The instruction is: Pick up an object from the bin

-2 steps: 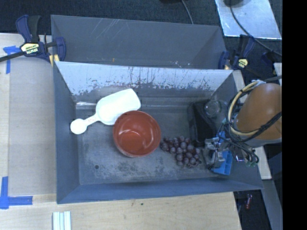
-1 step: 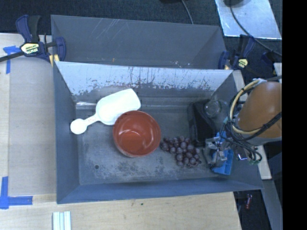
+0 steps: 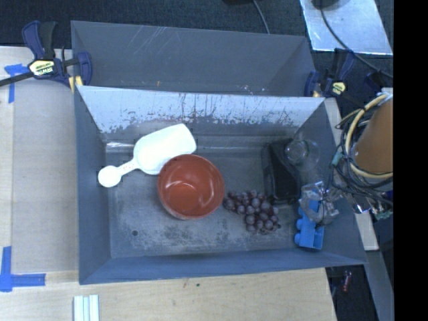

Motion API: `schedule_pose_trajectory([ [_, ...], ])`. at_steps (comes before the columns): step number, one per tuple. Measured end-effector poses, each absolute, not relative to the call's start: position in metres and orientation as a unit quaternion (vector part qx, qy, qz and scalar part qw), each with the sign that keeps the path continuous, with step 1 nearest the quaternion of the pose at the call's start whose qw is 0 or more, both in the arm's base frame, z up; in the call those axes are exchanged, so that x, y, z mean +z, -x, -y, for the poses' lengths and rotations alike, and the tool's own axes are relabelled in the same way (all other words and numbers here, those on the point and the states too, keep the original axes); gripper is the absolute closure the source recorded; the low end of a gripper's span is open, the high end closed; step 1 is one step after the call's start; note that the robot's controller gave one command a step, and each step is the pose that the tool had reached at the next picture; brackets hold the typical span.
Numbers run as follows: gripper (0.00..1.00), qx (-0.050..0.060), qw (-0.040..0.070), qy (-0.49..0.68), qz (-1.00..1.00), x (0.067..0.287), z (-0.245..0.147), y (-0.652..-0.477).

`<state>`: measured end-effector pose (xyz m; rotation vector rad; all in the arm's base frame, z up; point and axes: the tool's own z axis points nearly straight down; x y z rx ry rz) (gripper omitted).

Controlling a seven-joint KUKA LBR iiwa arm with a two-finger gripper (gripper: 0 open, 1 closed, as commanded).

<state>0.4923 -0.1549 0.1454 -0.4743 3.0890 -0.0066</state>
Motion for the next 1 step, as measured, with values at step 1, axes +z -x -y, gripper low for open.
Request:
schedule_pose_trajectory([
  [1, 1.00, 0.018, -0.005, 0.134, -0.991, 0.0676, 0.1414, -0.5031],
])
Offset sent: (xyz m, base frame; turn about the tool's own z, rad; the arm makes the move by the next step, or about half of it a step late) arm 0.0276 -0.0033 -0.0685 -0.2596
